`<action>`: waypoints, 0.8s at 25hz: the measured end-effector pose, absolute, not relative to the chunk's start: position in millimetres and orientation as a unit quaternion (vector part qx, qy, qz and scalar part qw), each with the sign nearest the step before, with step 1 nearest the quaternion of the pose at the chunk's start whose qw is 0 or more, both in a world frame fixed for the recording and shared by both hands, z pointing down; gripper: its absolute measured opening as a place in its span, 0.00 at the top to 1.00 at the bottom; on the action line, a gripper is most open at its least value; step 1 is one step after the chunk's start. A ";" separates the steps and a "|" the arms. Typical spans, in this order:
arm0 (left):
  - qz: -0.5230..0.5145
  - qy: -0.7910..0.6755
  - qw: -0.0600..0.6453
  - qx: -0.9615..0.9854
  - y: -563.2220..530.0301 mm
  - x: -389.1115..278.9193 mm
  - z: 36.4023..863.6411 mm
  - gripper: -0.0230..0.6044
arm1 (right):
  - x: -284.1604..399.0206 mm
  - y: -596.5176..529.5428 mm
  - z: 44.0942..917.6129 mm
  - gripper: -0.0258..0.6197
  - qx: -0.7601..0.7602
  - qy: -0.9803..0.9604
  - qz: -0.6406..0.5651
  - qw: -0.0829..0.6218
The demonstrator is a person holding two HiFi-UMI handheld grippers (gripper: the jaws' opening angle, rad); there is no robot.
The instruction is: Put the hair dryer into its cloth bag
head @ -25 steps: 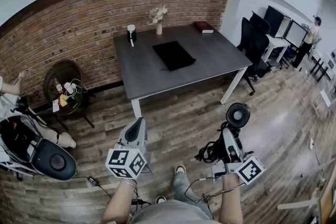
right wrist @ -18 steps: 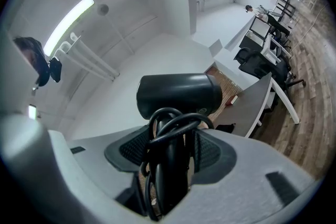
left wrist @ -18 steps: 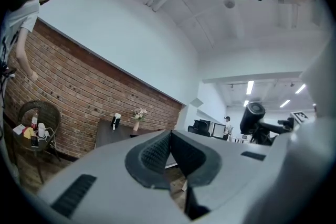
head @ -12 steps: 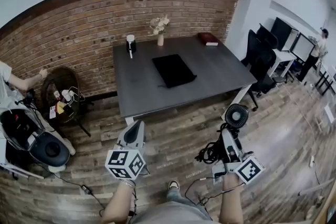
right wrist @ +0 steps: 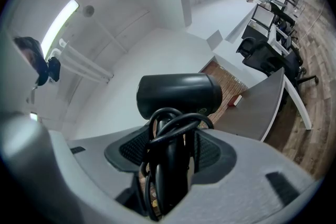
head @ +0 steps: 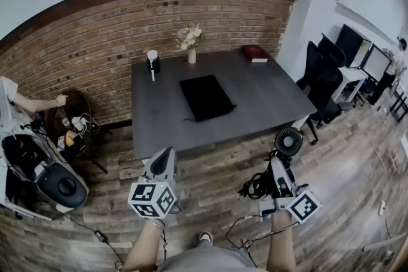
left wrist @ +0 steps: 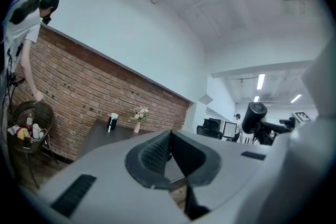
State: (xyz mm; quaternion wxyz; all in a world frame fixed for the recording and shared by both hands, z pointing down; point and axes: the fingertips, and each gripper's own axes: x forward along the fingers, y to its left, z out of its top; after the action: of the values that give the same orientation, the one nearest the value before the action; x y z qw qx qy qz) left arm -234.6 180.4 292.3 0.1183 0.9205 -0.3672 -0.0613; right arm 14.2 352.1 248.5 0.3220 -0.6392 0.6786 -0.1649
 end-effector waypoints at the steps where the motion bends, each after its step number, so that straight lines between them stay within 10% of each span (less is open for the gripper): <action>1: -0.061 -0.368 0.117 0.920 175.5 -226.7 291.7 0.95 | 23.0 347.0 249.1 0.59 -0.638 0.679 -0.166 0.323; 20: -0.027 -0.395 0.130 0.909 103.9 -147.6 315.4 0.95 | 119.3 281.7 273.7 0.59 -0.626 0.671 -0.197 0.344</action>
State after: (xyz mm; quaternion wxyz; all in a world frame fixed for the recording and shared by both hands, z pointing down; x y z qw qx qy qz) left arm -147.6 103.9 315.4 0.1303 0.9091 -0.3947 -0.0266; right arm 119.3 281.7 273.7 0.3438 -0.6263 0.6715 -0.1966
